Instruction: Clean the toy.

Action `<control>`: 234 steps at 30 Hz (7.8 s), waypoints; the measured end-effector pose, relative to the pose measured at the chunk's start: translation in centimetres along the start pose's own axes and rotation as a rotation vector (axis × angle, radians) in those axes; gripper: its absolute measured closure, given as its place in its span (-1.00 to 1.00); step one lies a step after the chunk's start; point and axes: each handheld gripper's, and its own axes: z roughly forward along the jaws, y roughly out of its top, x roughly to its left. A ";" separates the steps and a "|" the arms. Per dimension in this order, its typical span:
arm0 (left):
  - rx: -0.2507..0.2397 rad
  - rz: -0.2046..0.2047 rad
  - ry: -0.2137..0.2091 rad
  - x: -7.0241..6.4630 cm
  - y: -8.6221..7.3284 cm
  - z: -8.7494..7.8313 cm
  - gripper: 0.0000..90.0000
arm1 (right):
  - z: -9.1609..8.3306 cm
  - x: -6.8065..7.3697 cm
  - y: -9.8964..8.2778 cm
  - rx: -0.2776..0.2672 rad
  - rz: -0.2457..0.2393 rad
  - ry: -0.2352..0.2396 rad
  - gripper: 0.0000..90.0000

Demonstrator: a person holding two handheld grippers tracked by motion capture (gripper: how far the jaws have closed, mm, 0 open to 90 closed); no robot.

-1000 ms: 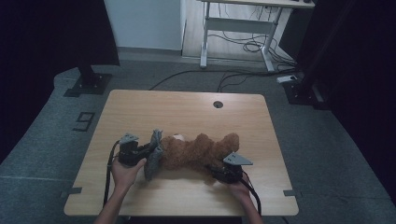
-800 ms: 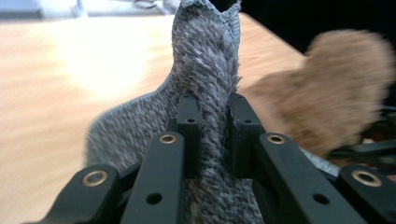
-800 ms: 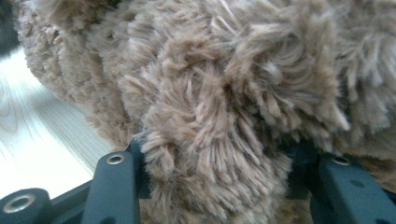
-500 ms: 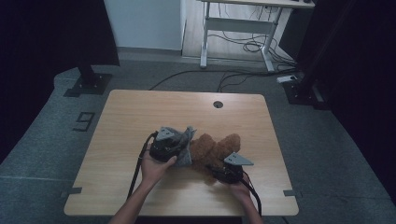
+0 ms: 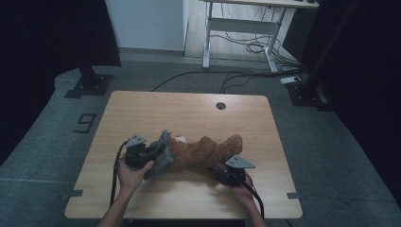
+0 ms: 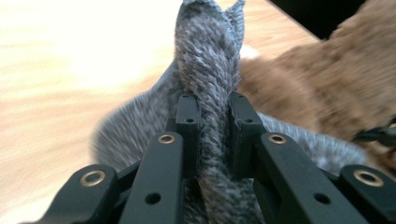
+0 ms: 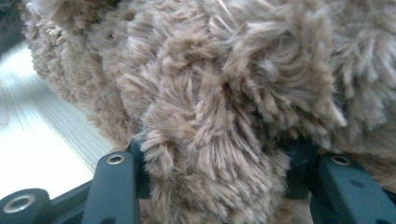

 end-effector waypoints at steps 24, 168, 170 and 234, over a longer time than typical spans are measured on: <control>-0.028 -0.090 -0.058 0.7 0.3 4.0 0.76 | 0.1 -0.6 2.2 -0.166 -0.131 -0.044 0.29; -0.045 0.172 -0.094 -6.2 7.0 2.0 0.73 | -2.2 -2.1 0.3 0.008 0.031 0.117 0.19; -0.017 0.221 -0.105 -8.3 7.5 3.7 0.73 | -2.1 -2.1 0.3 0.006 0.034 0.119 0.19; 0.071 0.036 0.116 4.4 -4.5 -5.6 0.69 | -1.9 -2.0 0.1 0.007 0.063 0.088 -0.13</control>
